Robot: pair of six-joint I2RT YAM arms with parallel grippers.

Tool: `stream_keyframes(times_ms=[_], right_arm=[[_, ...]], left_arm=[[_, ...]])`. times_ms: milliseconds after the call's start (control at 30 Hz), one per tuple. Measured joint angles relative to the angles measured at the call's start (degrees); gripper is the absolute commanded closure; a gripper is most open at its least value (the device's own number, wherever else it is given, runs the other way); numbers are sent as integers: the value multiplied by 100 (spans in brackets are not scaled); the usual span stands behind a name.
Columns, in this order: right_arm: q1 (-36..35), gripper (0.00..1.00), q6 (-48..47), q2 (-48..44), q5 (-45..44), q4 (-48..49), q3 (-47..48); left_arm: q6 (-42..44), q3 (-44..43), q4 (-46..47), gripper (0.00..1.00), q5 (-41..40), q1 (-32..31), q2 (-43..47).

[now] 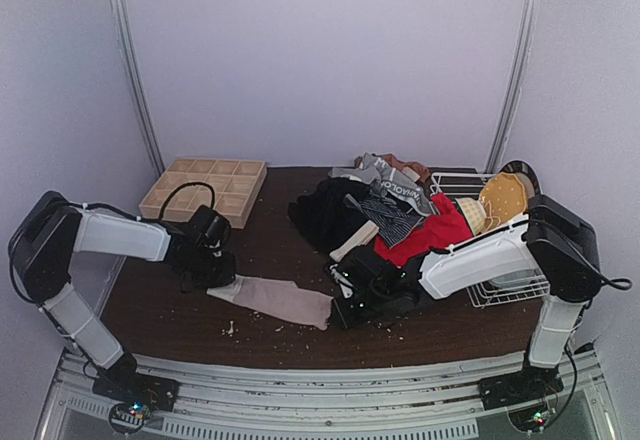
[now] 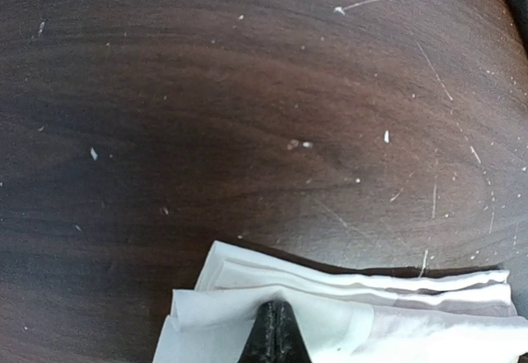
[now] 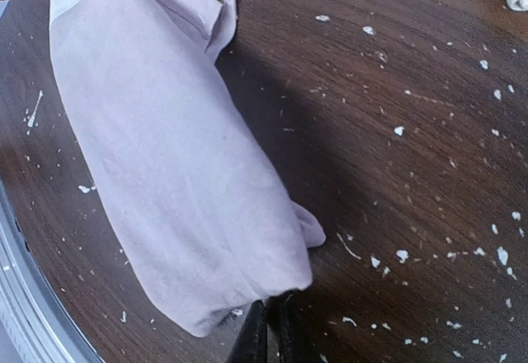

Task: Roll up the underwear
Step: Smooth out the underwear at the center of the board.

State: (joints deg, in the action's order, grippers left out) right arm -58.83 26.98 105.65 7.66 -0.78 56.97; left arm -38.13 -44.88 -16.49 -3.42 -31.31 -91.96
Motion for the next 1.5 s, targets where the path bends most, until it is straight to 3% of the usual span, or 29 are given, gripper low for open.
stream_keyframes(times_ms=[100, 233, 333, 400, 500, 633, 867, 1133, 1267, 1400, 1500], right_arm=[[0, 91, 0, -151, -72, -7, -184], [-2, 80, -9, -599, -90, -103, -389], [-17, 76, -94, -1010, -79, -153, -317], [-17, 76, -142, -1137, -52, -146, -109], [-31, 78, -153, -1058, 35, -85, 247], [-37, 83, -81, -584, 162, 205, 693], [96, 90, 306, 334, 264, 625, 817], [387, 91, 787, 522, 306, 1279, 127], [411, 90, 916, 522, 334, 1617, -46], [411, 82, 929, 487, 389, 1676, -79], [402, 76, 905, 376, 431, 1580, -79]], left_arm=[[0, 39, 131, 100, 24, 15, -7], [26, 109, 101, 82, 44, 15, 146], [92, 162, -175, 75, 37, 15, 581], [127, 162, -289, 77, 13, 20, 1049], [175, 114, -330, 88, -28, 20, 1412], [203, 7, -225, 100, 59, 48, 1180], [164, 74, 352, 100, 568, 85, 205], [149, 295, 944, 100, 713, 85, -50], [153, 363, 1047, 100, 702, 90, -11], [203, 459, 723, 86, 654, 79, 389], [260, 466, 402, 85, 573, -44, 1064]])
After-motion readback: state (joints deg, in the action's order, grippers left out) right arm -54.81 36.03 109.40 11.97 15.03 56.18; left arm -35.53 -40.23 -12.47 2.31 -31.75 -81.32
